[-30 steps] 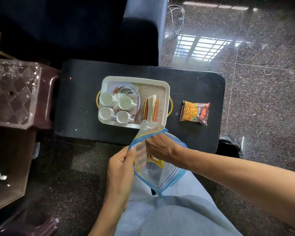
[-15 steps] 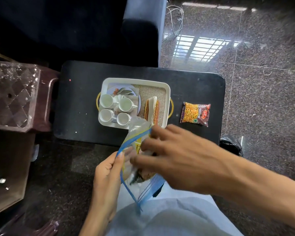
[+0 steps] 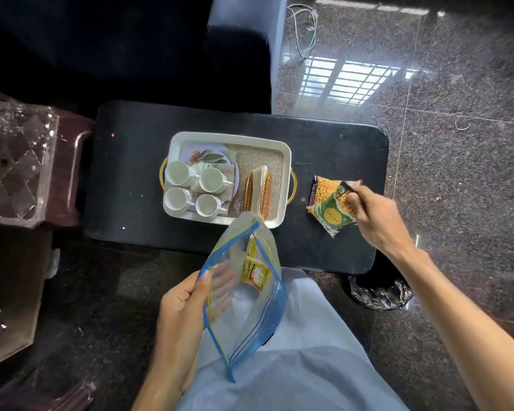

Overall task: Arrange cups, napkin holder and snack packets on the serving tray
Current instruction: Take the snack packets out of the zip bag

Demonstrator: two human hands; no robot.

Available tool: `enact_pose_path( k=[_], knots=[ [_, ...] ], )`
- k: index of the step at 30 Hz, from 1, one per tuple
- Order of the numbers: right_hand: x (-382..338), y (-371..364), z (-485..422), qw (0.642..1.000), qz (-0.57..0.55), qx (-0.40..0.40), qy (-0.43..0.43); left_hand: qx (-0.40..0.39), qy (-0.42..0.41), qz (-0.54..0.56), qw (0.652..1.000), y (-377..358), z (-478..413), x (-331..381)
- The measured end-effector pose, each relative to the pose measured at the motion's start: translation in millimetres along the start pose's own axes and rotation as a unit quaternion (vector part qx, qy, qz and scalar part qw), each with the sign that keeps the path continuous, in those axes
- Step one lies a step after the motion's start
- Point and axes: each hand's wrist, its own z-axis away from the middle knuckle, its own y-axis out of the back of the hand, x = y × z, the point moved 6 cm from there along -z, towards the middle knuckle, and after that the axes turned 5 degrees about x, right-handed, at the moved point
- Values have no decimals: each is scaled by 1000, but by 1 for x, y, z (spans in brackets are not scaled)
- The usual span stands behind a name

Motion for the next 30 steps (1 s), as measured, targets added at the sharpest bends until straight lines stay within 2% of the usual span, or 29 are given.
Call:
enact_pose_path(
  k=[4,7,15,21,28,30],
  knots=[
    [51,-54,-10,994,22,-86,-63,-3,4,3,1000,-8,4,-4],
    [69,-77,-13,989,39,-126,-70,-2,10,6,1000,-12,9,-9],
    [77,-104,-16,983,52,-164,-63,9,27,16,999,-16,15,-22],
    [84,-108,-10,988,64,-108,-87,15,33,6,999,-18,16,-29],
    [76,-66,0,987,47,62,-144,27,38,-5,999,-22,21,-31],
    [55,-42,7,985,-11,106,-138,29,39,-7,999,-24,22,-30]
  ],
)
